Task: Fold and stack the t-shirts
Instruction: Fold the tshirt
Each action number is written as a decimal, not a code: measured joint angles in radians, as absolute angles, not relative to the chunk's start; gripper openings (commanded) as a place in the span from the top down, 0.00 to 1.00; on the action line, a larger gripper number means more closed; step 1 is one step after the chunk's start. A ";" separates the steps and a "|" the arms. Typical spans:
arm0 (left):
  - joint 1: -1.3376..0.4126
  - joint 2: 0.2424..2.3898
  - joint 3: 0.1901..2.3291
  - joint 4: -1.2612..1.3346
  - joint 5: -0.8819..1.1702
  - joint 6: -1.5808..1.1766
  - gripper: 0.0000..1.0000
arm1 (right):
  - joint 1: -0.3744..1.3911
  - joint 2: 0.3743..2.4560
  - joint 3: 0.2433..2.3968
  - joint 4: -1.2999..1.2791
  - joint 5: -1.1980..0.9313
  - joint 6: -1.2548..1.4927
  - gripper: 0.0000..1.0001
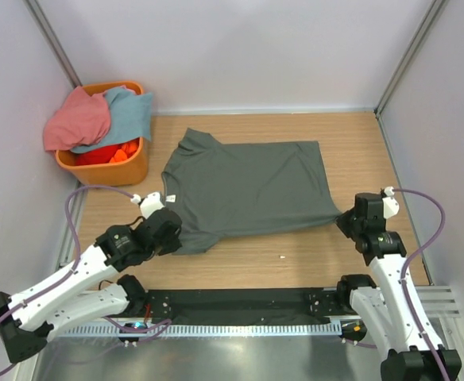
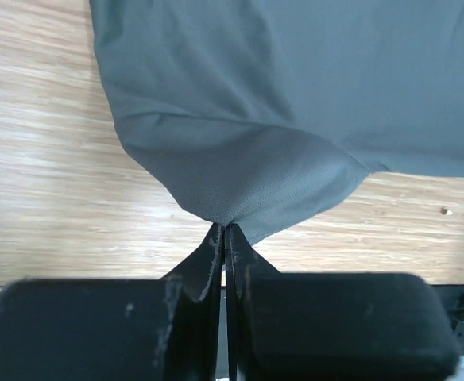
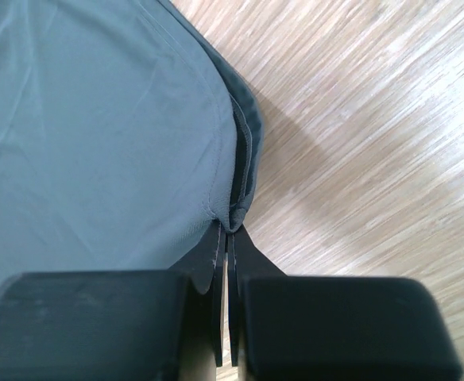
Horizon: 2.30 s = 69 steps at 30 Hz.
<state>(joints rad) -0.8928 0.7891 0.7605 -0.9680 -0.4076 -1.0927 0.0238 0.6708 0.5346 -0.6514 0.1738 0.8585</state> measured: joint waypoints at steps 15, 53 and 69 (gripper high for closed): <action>-0.686 1.259 1.150 -0.948 -0.435 -0.816 0.95 | 0.024 1.064 0.767 -0.513 0.149 0.756 0.99; -0.281 2.206 2.017 -1.118 -0.236 -0.507 0.37 | 0.017 1.970 1.556 -0.495 0.147 0.635 0.12; -0.289 1.453 0.979 -0.735 -0.221 -0.716 0.30 | -0.072 1.475 0.859 -0.374 0.075 0.590 0.18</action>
<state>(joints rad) -0.2886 1.4528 0.9794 -0.7353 -0.2211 -0.7162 -0.0723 1.4750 0.8585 -0.3740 0.0753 0.5900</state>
